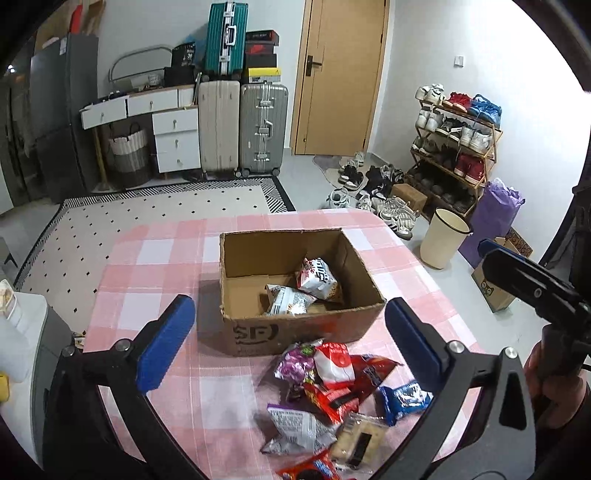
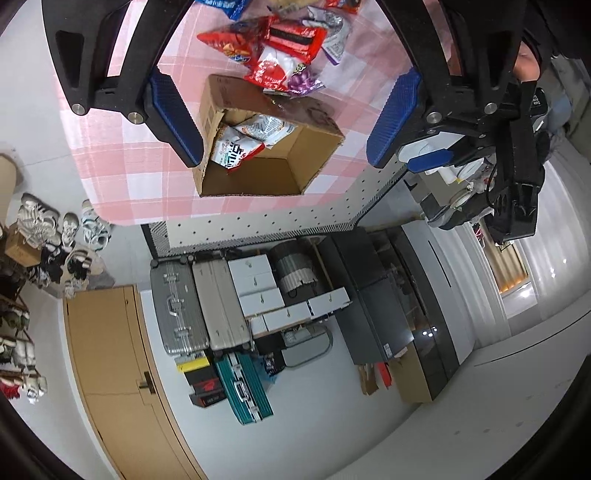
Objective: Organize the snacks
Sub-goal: 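Withdraw both tools from the box back toward the snack pile, then lower the left tool onto the red Oreo pack and close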
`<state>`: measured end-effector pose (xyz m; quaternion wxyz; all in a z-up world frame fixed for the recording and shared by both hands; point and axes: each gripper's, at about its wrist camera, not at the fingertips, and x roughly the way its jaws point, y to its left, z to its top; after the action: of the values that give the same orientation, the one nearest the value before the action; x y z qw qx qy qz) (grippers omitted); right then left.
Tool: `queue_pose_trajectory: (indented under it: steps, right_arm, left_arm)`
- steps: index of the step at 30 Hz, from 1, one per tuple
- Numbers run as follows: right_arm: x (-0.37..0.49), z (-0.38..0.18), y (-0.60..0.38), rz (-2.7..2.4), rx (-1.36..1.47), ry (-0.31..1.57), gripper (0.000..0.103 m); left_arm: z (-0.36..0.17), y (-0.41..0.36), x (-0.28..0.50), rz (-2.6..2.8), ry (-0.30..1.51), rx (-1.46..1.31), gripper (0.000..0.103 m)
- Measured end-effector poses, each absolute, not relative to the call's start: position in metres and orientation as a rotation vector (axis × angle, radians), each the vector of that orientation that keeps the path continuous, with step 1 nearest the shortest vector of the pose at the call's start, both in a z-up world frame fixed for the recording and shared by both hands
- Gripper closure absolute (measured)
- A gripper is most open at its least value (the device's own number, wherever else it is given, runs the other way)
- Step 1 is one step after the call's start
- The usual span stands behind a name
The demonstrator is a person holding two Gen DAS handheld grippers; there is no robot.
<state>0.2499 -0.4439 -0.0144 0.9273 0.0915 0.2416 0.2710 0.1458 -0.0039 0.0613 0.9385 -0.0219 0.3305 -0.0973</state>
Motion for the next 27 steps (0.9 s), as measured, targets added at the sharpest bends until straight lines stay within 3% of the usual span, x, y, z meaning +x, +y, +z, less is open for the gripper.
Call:
queue_pose_trajectory:
  steps: [13,27]
  right_arm:
    - [0.159,-0.006,-0.446,0.564,0.147,0.382,0.004]
    - [0.107,-0.033,-0.453,0.550,0.130,0.380,0.000]
  left_arm:
    - [0.061,0.003,0.063,-0.182,0.637,-0.061,0.000]
    - [-0.026,0.013,0.021,-0.218,0.780,-0.092,0.000]
